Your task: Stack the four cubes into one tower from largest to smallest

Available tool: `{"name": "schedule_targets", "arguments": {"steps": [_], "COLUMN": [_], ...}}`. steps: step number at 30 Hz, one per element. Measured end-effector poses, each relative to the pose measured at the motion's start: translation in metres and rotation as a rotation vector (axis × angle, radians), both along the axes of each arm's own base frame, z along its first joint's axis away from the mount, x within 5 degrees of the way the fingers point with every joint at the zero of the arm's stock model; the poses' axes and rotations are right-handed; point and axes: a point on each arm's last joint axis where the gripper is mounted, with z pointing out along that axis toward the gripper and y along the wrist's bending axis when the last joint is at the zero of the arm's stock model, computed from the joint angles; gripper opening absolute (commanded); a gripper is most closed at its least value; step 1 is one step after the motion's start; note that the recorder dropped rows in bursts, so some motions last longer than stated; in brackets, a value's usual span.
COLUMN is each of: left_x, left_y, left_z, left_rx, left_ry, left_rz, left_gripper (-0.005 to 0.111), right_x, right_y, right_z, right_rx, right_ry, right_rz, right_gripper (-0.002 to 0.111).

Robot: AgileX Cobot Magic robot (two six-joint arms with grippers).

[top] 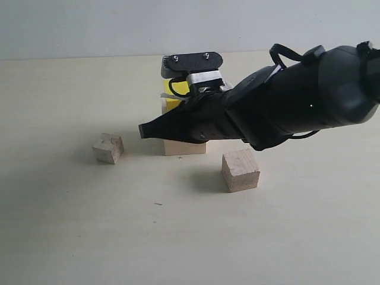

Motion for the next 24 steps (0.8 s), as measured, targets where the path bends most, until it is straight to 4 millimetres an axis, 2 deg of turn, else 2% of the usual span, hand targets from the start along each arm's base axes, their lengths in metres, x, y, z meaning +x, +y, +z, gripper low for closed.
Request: {"name": "schedule_targets", "arguments": {"steps": [24], "left_x": [0.0001], "left_y": [-0.0002], "left_z": [0.0001], "left_rx": [-0.003], "left_ry": [-0.001], "left_rz": [0.000], "left_gripper": [0.003], "right_x": [-0.0004], "right_y": [0.0035], "right_z": [0.0025], "right_rx": [0.021], "right_ry": [0.012], "right_rz": [0.021], "right_gripper": [0.000]}}
